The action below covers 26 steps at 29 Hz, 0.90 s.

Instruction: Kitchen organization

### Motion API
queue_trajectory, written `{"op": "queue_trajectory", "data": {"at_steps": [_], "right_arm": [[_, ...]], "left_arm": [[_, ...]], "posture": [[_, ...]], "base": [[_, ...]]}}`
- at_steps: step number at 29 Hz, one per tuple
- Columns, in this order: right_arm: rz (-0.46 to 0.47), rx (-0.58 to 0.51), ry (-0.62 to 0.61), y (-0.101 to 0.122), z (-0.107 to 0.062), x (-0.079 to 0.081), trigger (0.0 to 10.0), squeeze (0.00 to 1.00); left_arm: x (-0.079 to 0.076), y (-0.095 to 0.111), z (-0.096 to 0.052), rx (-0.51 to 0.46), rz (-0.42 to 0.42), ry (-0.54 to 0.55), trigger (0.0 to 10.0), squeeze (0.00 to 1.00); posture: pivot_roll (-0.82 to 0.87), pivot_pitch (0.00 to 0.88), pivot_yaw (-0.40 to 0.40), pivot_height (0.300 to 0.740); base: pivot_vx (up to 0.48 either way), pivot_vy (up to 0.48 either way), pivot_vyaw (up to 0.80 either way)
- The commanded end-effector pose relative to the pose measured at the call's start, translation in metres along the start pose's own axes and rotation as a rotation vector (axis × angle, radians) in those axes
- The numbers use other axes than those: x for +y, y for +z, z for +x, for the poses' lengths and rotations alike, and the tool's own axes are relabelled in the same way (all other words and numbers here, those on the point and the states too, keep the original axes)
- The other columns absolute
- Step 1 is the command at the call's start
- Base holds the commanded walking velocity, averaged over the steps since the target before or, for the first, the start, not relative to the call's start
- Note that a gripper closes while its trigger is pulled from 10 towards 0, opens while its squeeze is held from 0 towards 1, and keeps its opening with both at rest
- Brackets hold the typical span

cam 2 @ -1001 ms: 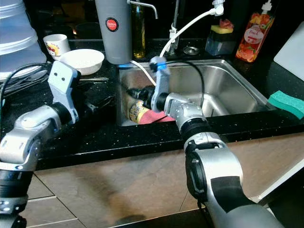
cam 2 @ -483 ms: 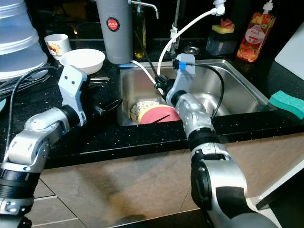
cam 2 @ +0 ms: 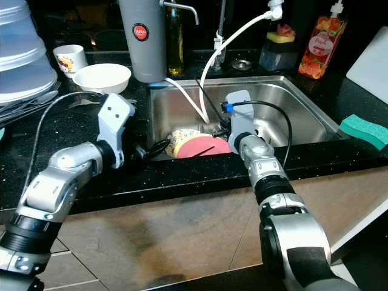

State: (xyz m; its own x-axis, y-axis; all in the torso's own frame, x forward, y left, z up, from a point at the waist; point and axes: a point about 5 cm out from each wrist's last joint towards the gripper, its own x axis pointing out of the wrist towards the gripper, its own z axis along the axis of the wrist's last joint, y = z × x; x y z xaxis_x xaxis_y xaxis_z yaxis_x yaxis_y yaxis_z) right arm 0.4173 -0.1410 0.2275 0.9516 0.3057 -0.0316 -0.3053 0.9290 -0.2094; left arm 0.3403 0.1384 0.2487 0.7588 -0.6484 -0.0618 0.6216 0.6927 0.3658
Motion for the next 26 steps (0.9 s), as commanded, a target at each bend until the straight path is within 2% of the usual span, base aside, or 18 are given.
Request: {"op": "queue_trajectory", "data": {"at_steps": [1, 4, 9, 10, 11, 12, 14, 15, 16, 17, 19, 21, 22, 26], "right_arm": [[-0.032, 0.070, 0.016, -0.013, -0.002, 0.000, 10.0, 0.00], [-0.067, 0.080, 0.034, -0.013, -0.002, 0.000, 10.0, 0.00], [-0.070, 0.043, 0.092, -0.006, -0.001, 0.004, 10.0, 0.00], [-0.068, 0.044, 0.092, -0.006, 0.000, 0.004, 10.0, 0.56], [-0.068, 0.046, 0.090, -0.006, 0.000, 0.004, 10.0, 0.91], [-0.074, 0.047, 0.081, -0.006, 0.000, 0.004, 10.0, 1.00], [-0.079, 0.047, 0.075, -0.006, 0.000, 0.003, 10.0, 1.00], [-0.091, 0.045, 0.063, -0.005, 0.000, 0.002, 10.0, 0.68], [-0.091, 0.045, 0.063, -0.005, 0.000, 0.002, 10.0, 0.68], [-0.099, 0.041, 0.052, -0.005, -0.001, 0.001, 10.0, 0.00], [-0.104, 0.025, 0.029, -0.002, -0.001, -0.002, 10.0, 0.00], [-0.075, -0.014, 0.013, 0.005, 0.000, -0.004, 10.0, 0.00], [-0.075, -0.014, 0.013, 0.005, 0.000, -0.004, 10.0, 0.00], [0.003, -0.092, 0.038, 0.015, 0.001, -0.001, 10.0, 0.00]], "left_arm": [[0.002, -0.003, -0.001, 0.053, 0.035, -0.010, 10.0, 0.00], [0.003, -0.007, -0.003, 0.085, 0.056, -0.012, 10.0, 0.00], [0.006, -0.008, -0.005, 0.095, 0.058, -0.001, 10.0, 0.00], [0.007, -0.008, -0.005, 0.096, 0.059, -0.001, 10.0, 0.00], [0.007, -0.008, -0.005, 0.098, 0.061, 0.000, 10.0, 0.00], [0.007, -0.009, -0.006, 0.100, 0.064, 0.002, 10.0, 0.00], [0.007, -0.009, -0.006, 0.101, 0.065, 0.002, 10.0, 0.00], [0.008, -0.009, -0.006, 0.102, 0.065, 0.002, 10.0, 0.00], [0.008, -0.009, -0.006, 0.102, 0.065, 0.002, 10.0, 0.00], [0.008, -0.009, -0.006, 0.103, 0.066, 0.002, 10.0, 0.00], [0.008, -0.008, -0.007, 0.104, 0.067, 0.007, 10.0, 0.00], [0.016, -0.008, -0.008, 0.115, 0.053, 0.076, 10.0, 0.00], [0.016, -0.008, -0.008, 0.115, 0.053, 0.076, 10.0, 0.00], [0.037, -0.008, -0.014, 0.118, 0.012, 0.272, 10.0, 0.00]], "posture": [[0.07, 0.107, -0.024, 0.740], [0.07, 0.105, -0.025, 0.740], [0.07, 0.101, -0.027, 0.740], [0.07, 0.101, -0.027, 0.740], [0.07, 0.098, -0.028, 0.740], [0.07, 0.098, -0.028, 0.740], [0.07, 0.098, -0.028, 0.740], [0.07, 0.095, -0.029, 0.740], [0.07, 0.095, -0.029, 0.740], [0.07, 0.095, -0.029, 0.740], [0.07, 0.091, -0.028, 0.740], [0.07, 0.091, -0.028, 0.740], [0.07, 0.091, -0.028, 0.740], [0.07, 0.082, -0.024, 0.740]], "base": [[0.000, 0.000, 0.00], [0.000, 0.000, 0.00], [0.000, 0.000, 0.00], [0.000, 0.000, 0.00], [0.000, 0.000, 0.00], [0.000, 0.000, 0.00], [0.000, 0.000, 0.00], [0.000, 0.000, 0.00], [0.000, 0.000, 0.00], [0.000, 0.000, 0.00], [0.000, 0.000, 0.00], [0.000, 0.000, 0.00], [0.000, 0.000, 0.00], [0.000, 0.000, 0.00]]}}
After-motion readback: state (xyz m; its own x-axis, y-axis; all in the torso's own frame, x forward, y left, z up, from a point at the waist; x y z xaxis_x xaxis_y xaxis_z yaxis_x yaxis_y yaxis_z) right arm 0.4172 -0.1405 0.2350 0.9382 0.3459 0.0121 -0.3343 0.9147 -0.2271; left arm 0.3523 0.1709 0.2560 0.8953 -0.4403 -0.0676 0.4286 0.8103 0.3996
